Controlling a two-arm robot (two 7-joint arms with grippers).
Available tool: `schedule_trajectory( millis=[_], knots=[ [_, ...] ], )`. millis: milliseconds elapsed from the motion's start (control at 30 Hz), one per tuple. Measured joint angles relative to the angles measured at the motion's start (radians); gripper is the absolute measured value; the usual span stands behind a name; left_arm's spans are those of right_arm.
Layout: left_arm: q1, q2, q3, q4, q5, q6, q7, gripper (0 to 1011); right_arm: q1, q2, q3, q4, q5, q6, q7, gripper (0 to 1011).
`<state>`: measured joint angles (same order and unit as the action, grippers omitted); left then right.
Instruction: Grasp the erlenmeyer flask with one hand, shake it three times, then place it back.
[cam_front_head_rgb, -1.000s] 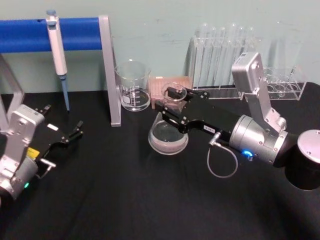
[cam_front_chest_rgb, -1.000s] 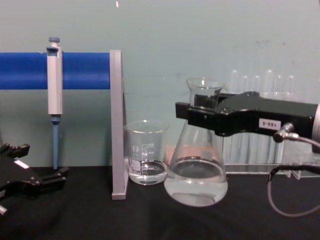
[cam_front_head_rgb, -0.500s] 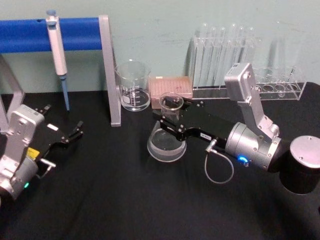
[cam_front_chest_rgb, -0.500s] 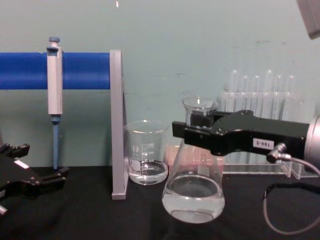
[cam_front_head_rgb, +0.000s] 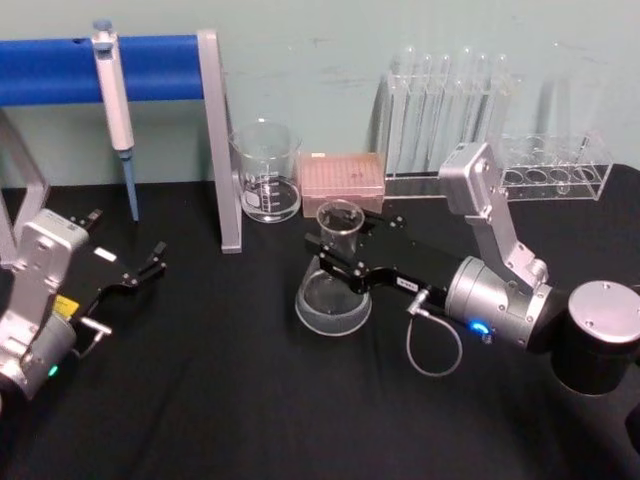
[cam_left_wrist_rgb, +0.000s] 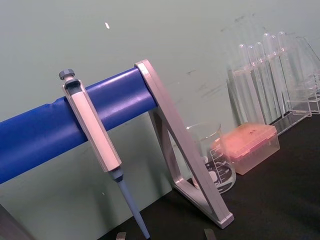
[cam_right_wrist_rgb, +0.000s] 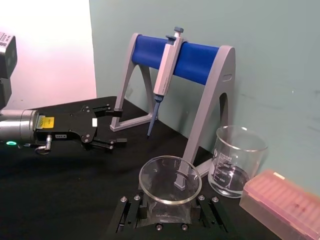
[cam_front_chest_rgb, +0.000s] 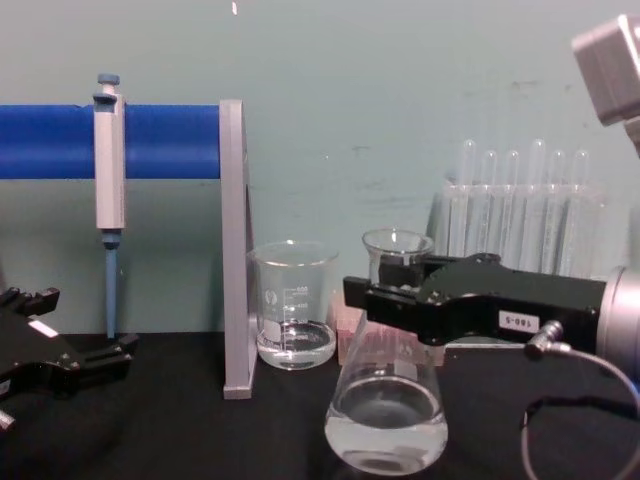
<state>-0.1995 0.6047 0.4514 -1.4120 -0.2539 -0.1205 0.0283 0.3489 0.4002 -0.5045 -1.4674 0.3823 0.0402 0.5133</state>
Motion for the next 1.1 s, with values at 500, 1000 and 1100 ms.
schedule_trajectory(
  millis=[500,1000,1100],
  knots=[
    [0.0,0.0,0.0,0.0,0.0,0.0,0.0,1001,0.005,-0.021,-0.006,0.062,0.003,-0.014,0.008,453],
    [0.0,0.0,0.0,0.0,0.0,0.0,0.0,1001,0.001,-0.031,-0.007,0.082,0.007,-0.012,0.011,453],
    [0.0,0.0,0.0,0.0,0.0,0.0,0.0,1001,0.0,-0.03,-0.007,0.084,0.006,-0.01,0.01,453]
  ],
)
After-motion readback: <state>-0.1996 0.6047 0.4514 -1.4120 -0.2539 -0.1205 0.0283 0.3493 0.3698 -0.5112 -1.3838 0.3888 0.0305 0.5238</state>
